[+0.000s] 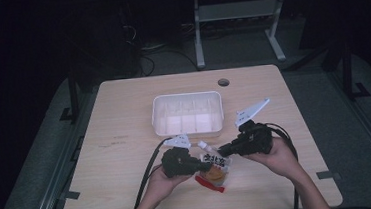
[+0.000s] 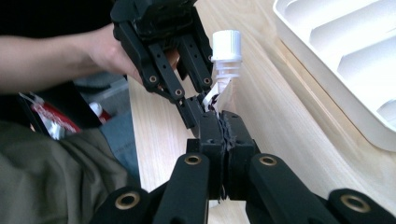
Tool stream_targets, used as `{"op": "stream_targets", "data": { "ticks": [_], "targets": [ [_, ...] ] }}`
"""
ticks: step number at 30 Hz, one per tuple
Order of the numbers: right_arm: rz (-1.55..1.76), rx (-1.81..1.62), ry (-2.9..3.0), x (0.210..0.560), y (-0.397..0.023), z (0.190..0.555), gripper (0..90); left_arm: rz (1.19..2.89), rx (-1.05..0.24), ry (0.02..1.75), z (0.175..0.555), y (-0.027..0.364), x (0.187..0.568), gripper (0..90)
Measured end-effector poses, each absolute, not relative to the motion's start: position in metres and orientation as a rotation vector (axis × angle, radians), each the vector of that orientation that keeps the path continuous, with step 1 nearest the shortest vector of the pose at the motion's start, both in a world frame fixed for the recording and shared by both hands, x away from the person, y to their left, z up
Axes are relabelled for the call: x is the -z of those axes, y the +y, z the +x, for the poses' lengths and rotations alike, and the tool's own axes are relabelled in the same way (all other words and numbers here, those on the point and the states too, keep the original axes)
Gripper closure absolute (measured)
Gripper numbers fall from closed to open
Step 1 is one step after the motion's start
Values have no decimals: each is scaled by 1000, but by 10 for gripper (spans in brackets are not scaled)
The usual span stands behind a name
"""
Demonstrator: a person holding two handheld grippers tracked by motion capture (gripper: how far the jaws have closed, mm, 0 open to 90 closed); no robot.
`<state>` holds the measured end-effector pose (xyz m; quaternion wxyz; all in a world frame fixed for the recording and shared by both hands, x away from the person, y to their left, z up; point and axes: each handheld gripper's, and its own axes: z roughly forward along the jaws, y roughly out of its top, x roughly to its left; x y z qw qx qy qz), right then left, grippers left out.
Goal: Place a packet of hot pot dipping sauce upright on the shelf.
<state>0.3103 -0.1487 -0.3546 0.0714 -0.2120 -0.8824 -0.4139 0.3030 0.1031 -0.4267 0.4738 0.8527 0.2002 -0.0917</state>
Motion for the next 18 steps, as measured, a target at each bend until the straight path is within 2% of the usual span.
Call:
{"op": "stream_targets", "data": {
  "ticks": [4, 9, 13, 14, 18],
  "targets": [
    [-594, 1183, -2719, 349, -142, 309, 853, 2090, 214, 472, 301, 104, 426, 871],
    [-594, 1082, -2730, 357, -134, 317, 779, 2091, 194, 461, 300, 107, 424, 877],
    [-589, 1065, -2726, 363, -129, 318, 790, 2090, 202, 468, 300, 110, 424, 878],
    [-596, 1079, -2705, 363, -129, 319, 818, 2088, 203, 469, 301, 112, 424, 874],
    [-619, 1081, -2697, 362, -129, 320, 845, 2078, 166, 490, 301, 117, 421, 836]
  ]
}}
